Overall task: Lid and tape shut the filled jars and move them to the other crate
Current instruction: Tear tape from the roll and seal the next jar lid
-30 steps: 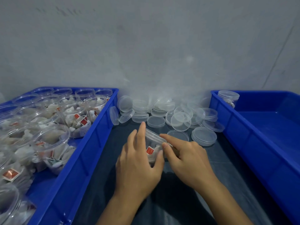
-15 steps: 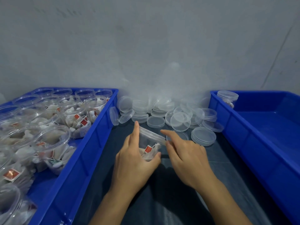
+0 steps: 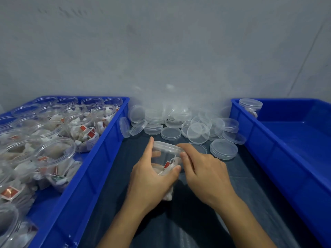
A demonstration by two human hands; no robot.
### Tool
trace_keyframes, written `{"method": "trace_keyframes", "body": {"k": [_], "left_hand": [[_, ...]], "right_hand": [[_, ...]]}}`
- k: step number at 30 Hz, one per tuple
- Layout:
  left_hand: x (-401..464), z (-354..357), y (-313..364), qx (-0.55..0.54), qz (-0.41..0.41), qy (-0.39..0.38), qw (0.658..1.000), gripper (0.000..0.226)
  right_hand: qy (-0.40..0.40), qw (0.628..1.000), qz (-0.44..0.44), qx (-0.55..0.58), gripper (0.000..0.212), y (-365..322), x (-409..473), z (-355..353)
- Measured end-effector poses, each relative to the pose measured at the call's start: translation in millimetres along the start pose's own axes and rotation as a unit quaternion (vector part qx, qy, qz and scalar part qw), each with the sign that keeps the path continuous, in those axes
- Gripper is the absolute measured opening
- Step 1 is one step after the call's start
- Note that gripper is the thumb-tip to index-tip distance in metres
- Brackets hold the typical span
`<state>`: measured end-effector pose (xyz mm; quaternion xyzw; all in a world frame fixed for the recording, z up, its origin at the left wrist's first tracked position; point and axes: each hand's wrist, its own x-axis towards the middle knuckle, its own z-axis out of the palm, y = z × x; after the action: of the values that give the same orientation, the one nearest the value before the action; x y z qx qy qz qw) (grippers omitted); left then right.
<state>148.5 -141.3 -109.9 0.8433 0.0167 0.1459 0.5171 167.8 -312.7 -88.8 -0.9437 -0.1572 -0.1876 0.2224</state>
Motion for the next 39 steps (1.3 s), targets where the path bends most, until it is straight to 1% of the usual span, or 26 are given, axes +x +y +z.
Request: {"method": "trace_keyframes", "body": {"k": [2,3,4,6,7,8,10,13,15,17,19,22,27,32,35,39], "left_hand": [[-1,-1,2,0.025,0.017,-0.014,0.999,0.114],[-2,0,2,0.042,0.035,-0.006,0.998,0.111],[-3,0,3,0.065,0.056,0.018,0.996,0.107],[-4,2,5,0.099,0.095,0.094,0.986,0.095],[-6,3,8,0.102,0.103,0.123,0.982,0.085],[-7,3,11,0.103,0.103,0.136,0.980,0.077],[-8,4,12,0.106,0.081,0.120,0.984,0.074],[-2,3,9,0.113,0.026,0.075,0.990,0.087],[0,1,10,0.115,0.011,0.065,0.991,0.094],[0,-1,12,0.105,0.007,0.065,0.992,0.096],[0,-4,12,0.079,0.003,0.068,0.995,0.091],[2,-6,6,0.030,-0.002,0.076,0.997,0.074],[7,-8,2,-0.007,0.000,0.068,0.998,0.057],[10,-8,0,-0.042,-0.013,0.052,0.998,0.059],[10,-6,-1,-0.081,-0.018,0.045,0.996,0.063],[11,-7,0,-0.139,-0.018,0.032,0.990,0.062]], "right_hand": [[0.001,1.000,0.004,0.006,0.034,1,-1,0],[-0.001,1.000,0.005,0.008,0.034,1,-2,0],[-0.002,1.000,0.006,0.009,0.034,1,-2,0],[-0.002,1.000,0.003,0.006,0.034,1,-3,2],[-0.001,1.000,0.000,0.003,0.035,0,-4,2],[0.001,1.000,-0.003,0.001,0.036,-2,-5,3],[0.009,1.000,-0.009,-0.001,0.037,-8,-6,5],[0.020,1.000,-0.016,-0.008,0.041,-12,-7,7],[0.015,1.000,-0.015,-0.001,0.045,-12,-7,7],[0.001,1.000,-0.006,0.020,0.047,-13,-7,5],[-0.010,0.999,0.003,0.033,0.048,-13,-8,4],[-0.016,1.000,0.015,0.019,0.049,-7,-7,3],[0.011,1.000,0.003,0.001,0.042,-2,-3,3],[0.003,1.000,-0.010,-0.009,0.045,-1,-3,4],[-0.001,1.000,-0.016,-0.019,0.048,-2,-3,4],[0.003,1.000,-0.019,-0.012,0.045,-3,-4,4]]}}
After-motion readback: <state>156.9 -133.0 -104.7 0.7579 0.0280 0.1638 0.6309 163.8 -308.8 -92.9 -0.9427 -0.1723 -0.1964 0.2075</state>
